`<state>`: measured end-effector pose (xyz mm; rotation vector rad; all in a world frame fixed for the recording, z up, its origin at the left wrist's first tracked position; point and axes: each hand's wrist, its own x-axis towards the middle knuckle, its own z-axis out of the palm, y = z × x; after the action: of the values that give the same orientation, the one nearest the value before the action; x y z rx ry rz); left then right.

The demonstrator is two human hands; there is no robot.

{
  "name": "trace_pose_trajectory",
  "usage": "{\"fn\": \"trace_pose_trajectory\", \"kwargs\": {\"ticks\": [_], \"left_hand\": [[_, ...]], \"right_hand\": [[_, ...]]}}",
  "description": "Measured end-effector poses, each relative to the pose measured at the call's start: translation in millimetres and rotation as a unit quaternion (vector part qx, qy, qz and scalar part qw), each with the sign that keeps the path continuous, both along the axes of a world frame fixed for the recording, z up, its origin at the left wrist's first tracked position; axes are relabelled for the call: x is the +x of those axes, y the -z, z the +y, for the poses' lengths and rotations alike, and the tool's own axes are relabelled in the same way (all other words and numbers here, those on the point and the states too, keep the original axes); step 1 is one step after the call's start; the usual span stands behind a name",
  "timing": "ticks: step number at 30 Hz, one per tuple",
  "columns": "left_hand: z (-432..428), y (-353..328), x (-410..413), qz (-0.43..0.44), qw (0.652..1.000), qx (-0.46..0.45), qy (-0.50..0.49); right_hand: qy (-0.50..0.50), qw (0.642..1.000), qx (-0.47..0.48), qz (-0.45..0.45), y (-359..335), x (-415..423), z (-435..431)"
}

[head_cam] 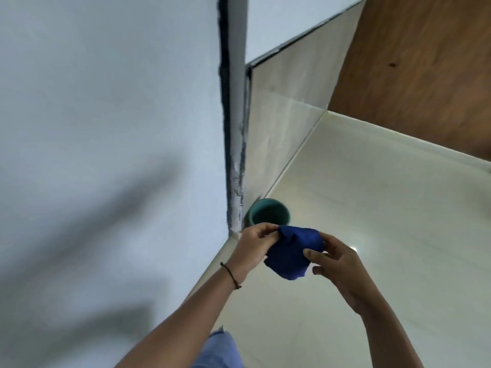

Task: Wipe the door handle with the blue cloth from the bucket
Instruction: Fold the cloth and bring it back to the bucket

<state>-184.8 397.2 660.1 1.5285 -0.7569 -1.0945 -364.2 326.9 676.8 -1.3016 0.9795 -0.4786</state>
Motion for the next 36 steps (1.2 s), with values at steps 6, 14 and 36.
{"fn": "trace_pose_trajectory", "kwargs": {"ticks": [6,14,36], "left_hand": [[-112.2,40.0,26.0,0.16,0.986,0.034,0.003],[-258.3,118.2,72.4,0.187,0.974,0.129,-0.011],[-456.4,255.1,107.8,0.348,0.883,0.192,-0.25]], "right_hand": [[0.109,0.993,0.033,0.031,33.6,33.2,-103.2],[0.189,0.966,0.174,0.023,85.3,113.8,-244.8],[-0.124,0.938,0.273,0.174,251.5,182.0,-520.9]]}}
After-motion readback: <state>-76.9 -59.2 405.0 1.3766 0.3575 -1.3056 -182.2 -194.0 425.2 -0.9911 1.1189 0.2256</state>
